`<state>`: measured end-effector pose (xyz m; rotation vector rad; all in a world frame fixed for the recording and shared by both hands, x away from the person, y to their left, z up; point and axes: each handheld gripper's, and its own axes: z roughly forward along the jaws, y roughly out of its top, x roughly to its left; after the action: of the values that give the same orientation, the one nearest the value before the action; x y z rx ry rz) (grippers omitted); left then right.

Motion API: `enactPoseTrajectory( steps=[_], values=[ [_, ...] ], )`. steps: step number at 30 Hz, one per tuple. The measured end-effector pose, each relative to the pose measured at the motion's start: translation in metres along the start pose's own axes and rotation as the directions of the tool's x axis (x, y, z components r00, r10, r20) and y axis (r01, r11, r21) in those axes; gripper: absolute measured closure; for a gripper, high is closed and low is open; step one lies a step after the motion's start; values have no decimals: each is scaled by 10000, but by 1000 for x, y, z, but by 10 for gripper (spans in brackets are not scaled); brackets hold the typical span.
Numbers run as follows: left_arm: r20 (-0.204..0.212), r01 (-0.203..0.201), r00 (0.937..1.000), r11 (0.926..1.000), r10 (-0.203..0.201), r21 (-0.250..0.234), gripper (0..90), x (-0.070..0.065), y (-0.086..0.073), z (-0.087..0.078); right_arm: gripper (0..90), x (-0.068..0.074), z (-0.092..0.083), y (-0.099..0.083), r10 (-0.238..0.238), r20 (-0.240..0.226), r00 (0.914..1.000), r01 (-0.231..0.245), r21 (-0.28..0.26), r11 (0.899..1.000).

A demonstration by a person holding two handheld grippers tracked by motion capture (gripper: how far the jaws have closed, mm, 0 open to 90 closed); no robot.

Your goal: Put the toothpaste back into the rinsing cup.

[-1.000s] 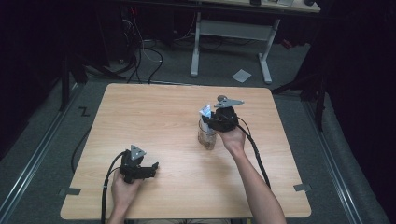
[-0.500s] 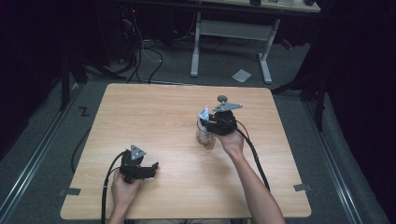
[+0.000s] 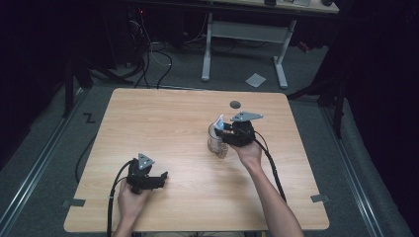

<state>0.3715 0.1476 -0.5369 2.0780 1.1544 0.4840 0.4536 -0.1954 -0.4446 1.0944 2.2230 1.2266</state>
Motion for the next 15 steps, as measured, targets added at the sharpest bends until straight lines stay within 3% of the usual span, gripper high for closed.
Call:
enactPoseTrajectory(
  steps=[15],
  values=[
    [0,0,10000,10000,0,1,156,0,0,0,488,1,-11,-10,78,-60,10000,-77,17,10000]
  ],
)
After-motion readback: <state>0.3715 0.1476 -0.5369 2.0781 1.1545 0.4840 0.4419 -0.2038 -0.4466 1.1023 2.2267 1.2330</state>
